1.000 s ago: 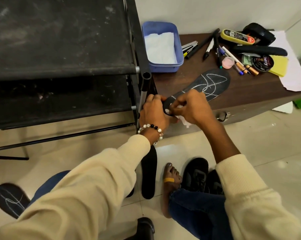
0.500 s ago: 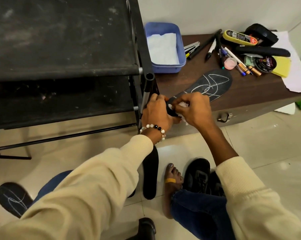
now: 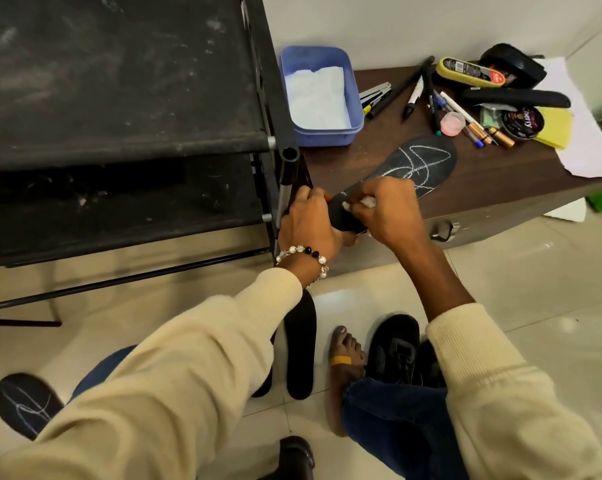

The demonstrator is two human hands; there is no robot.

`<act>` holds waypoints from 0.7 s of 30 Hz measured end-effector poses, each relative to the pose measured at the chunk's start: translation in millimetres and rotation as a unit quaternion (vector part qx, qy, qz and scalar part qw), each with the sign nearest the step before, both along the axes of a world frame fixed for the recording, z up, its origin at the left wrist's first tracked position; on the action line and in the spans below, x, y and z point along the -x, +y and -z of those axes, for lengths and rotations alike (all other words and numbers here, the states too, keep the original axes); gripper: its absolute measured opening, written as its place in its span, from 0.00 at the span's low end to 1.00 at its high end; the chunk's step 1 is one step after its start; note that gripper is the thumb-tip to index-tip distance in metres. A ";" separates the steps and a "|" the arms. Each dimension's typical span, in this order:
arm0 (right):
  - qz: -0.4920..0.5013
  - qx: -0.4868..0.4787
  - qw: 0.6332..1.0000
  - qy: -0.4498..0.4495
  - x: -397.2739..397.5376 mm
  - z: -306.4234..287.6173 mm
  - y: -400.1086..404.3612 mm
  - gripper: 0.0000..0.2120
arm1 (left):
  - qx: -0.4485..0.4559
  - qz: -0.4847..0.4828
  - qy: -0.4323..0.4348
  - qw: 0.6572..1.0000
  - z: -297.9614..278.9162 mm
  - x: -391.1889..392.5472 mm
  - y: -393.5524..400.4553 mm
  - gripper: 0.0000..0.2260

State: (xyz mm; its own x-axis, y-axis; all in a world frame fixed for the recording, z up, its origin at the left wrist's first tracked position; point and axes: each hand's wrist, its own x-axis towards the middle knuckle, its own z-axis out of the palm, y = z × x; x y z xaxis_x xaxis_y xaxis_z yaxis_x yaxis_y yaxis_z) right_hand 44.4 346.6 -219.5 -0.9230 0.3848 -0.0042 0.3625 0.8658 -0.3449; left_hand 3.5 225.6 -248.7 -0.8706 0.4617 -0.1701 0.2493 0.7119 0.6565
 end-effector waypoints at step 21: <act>-0.056 -0.045 0.997 0.025 -1.2 13.3 -6.8 0.12 | 0.002 -0.007 0.009 1.000 -1.8 -2.1 0.9 0.30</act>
State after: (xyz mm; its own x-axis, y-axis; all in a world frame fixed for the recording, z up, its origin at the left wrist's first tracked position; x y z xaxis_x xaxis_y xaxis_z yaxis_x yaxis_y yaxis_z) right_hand 45.6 339.8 -232.8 -0.9583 0.2762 0.0736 0.2461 0.9282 -0.2790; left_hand 5.6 226.5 -247.0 -0.8798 0.4491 -0.1560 0.2515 0.7181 0.6490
